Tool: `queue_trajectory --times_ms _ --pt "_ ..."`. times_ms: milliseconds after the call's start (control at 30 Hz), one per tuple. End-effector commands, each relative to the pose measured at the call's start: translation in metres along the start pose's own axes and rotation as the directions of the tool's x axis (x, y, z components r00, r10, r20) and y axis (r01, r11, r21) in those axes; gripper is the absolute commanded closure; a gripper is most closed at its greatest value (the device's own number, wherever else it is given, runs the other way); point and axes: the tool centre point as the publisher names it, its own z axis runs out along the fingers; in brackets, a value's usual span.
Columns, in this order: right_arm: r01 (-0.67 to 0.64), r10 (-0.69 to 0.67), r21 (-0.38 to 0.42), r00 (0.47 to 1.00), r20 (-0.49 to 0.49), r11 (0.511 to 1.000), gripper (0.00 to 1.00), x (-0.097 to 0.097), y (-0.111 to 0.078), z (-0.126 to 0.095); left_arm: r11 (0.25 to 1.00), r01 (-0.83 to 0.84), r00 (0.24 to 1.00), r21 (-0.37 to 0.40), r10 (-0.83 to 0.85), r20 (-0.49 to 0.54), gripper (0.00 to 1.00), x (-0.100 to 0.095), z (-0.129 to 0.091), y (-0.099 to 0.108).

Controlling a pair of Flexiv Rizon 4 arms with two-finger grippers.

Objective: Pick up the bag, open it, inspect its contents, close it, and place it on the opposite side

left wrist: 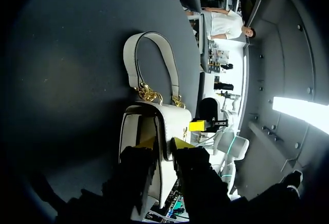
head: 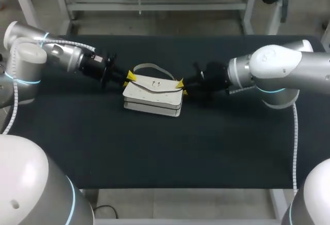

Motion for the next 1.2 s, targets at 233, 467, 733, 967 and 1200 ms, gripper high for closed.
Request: queue_trajectory --times_ms 233,467,733,967,1200 --pt "0.010 -0.010 0.026 1.000 -0.014 1.000 0.71 -0.001 0.002 -0.001 1.000 -0.010 1.000 0.000 0.010 -0.001 1.00 0.000 0.001 0.000" --pt "0.005 -0.005 0.028 1.000 -0.008 1.000 1.00 -0.003 0.002 0.001 1.000 0.002 1.000 -0.003 -0.002 -0.005 1.00 -0.006 0.004 0.001" --pt "0.012 -0.012 0.028 1.000 0.004 1.000 0.00 -0.001 -0.001 -0.002 0.999 -0.032 0.999 0.027 0.031 0.009 0.00 0.002 -0.004 0.011" --pt "0.032 -0.032 0.003 0.999 0.040 0.999 0.00 0.005 -0.007 -0.017 0.996 -0.070 0.998 0.052 0.069 0.014 0.00 0.012 -0.013 0.026" --pt "0.043 -0.041 -0.019 0.995 0.088 0.999 0.00 0.002 -0.003 -0.039 0.996 -0.074 0.997 0.039 0.073 0.029 0.51 0.008 -0.010 0.032"
